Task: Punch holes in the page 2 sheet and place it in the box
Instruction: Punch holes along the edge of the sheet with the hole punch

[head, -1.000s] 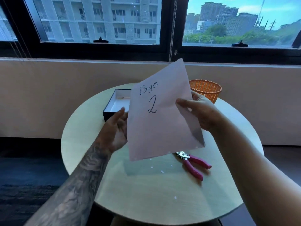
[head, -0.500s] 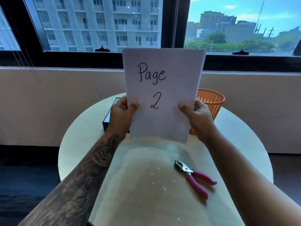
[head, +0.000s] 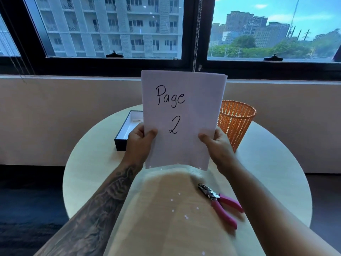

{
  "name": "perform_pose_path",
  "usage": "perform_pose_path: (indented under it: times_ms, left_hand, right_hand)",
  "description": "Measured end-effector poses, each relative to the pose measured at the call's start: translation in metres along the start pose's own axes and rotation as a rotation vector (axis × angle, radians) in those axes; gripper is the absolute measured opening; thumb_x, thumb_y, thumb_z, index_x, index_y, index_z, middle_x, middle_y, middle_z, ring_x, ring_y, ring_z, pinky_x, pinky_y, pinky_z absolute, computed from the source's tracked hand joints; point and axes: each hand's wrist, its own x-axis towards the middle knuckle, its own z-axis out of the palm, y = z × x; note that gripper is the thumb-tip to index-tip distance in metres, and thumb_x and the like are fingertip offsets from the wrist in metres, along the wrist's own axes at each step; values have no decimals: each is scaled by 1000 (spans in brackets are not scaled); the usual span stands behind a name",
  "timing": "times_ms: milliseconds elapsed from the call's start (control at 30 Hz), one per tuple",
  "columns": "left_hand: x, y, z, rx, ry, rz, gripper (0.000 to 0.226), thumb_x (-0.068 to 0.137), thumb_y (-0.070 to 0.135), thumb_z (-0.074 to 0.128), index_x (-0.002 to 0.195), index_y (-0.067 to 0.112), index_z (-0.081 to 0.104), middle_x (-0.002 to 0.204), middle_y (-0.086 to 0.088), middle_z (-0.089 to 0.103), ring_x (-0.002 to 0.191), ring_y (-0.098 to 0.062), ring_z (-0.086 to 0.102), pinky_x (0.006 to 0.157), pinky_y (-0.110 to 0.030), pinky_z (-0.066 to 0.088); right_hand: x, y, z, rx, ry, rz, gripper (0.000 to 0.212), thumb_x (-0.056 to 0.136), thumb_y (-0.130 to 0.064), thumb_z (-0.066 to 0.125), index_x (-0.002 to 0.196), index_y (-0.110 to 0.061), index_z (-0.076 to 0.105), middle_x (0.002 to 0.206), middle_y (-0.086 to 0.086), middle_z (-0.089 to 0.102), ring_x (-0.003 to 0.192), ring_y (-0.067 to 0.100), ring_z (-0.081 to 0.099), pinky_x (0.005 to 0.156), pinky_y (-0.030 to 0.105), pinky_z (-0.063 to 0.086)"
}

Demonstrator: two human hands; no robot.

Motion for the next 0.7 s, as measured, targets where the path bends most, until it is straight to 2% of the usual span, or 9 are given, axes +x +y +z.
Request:
perform_pose_path:
  times_ms: [133,300,367,433,467,533,567,633,700]
  left_hand:
    - [-8,-16,-2,-10,-20,-37,14,97,11,61,101,21,69,97,5,75,78,-7,71,66,-22,55]
    - [-1,-6,-1,-51,80,-25,15,97,13,60,95,23,71,92,8,75,78,-9,69,65,-21,53]
    - [5,-1,-4,-96,140,-41,12,96,15,61,99,20,72,98,3,75,86,-17,66,71,-29,51]
    - [9,2,-5,-215,194,-87,11,97,17,61,99,20,71,100,2,74,91,-22,66,72,-35,51]
    - [10,5,-4,-283,211,-113,11,98,17,59,98,21,70,99,2,73,91,-23,66,71,-36,52]
    - [8,8,3,-409,211,-150,13,100,15,56,98,21,67,98,2,73,88,-22,67,69,-37,52]
    - [7,9,8,-475,198,-162,13,100,14,55,100,20,67,97,2,74,87,-22,68,70,-38,53]
    - [3,7,19,-559,170,-176,14,101,11,54,100,18,66,91,3,76,82,-19,71,67,-37,55]
    - [0,8,23,-596,139,-195,16,100,9,53,98,18,66,83,7,78,75,-13,73,59,-33,57]
  right_hand:
    - [-6,13,0,-54,-7,65,30,98,-5,54,124,-20,56,116,7,70,105,23,69,87,40,60]
    - [-5,-3,2,-81,39,-37,29,99,-14,60,126,-22,51,116,-1,66,103,15,67,78,27,57]
    - [-5,-2,0,-154,176,-86,45,96,-27,66,136,-23,46,128,-3,58,112,15,61,84,28,54]
    - [-10,7,0,-100,273,-49,68,89,-43,72,145,-26,39,139,-2,52,124,17,54,98,40,52]
    - [-13,12,3,-21,271,3,76,84,-48,74,147,-26,37,140,-1,53,124,18,55,99,44,52]
    - [-18,20,15,134,192,129,81,79,-46,77,146,-19,42,133,0,59,120,18,59,92,37,51]
    - [-20,23,22,193,140,160,75,77,-43,77,141,-15,49,128,3,62,118,19,60,91,34,48]
    - [-23,21,35,242,70,132,38,84,-29,75,117,-13,63,111,8,66,105,22,63,93,39,46]
    - [-20,16,41,287,89,109,12,93,-6,67,101,-15,66,97,9,69,91,24,66,86,40,54]
